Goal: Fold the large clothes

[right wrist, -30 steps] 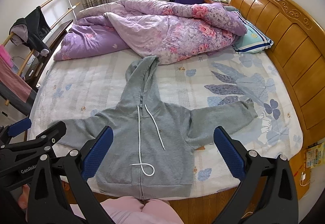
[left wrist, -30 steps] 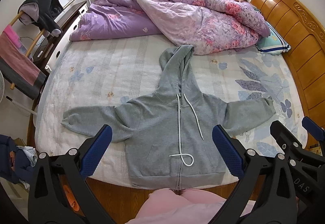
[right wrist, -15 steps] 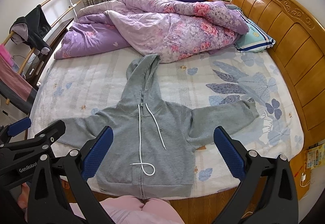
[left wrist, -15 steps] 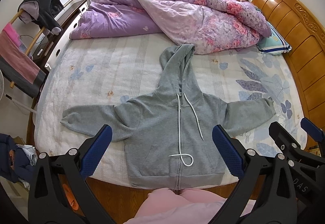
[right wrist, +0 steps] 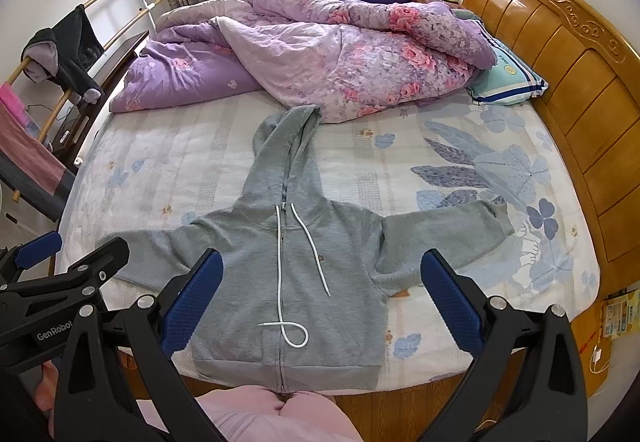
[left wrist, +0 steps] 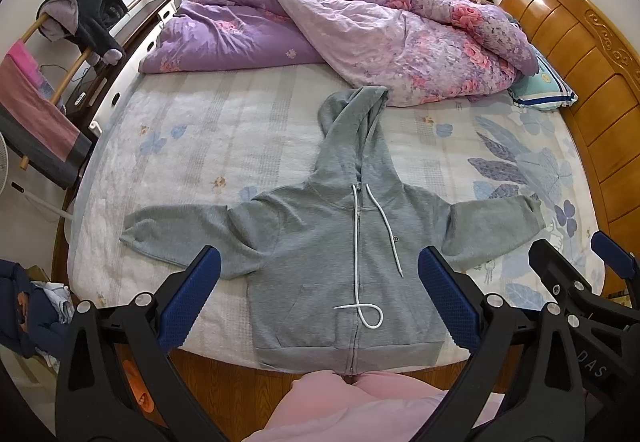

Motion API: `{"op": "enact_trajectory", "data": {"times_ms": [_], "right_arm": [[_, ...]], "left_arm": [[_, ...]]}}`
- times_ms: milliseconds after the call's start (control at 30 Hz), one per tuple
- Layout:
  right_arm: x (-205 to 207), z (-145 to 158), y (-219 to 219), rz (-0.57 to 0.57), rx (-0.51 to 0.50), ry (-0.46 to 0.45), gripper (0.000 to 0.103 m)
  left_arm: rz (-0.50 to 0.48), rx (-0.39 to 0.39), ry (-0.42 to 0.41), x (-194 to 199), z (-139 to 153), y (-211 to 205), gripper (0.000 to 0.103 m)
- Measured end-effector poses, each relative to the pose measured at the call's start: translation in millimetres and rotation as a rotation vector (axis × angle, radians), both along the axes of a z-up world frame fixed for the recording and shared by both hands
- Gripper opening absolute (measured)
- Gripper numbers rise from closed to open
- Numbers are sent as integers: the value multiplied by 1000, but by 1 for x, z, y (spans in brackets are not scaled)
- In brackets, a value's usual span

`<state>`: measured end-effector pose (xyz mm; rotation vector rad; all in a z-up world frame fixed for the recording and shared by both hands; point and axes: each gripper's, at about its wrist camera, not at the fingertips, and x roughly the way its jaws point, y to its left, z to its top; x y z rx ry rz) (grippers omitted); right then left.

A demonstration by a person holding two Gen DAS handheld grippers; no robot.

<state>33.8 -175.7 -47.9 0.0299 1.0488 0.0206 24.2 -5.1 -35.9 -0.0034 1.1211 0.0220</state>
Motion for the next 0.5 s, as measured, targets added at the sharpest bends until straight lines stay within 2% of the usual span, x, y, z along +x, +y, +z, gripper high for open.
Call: {"op": "enact_trajectory", "data": {"times_ms": [267,500], "right_arm": [[4,-4,4,27,13,14,96],[6,-12,23,123,22,29,95]], "left_arm": [[31,-24,23,0,-9,15,98],[108,-36,58,-9,-11,33,98]]}}
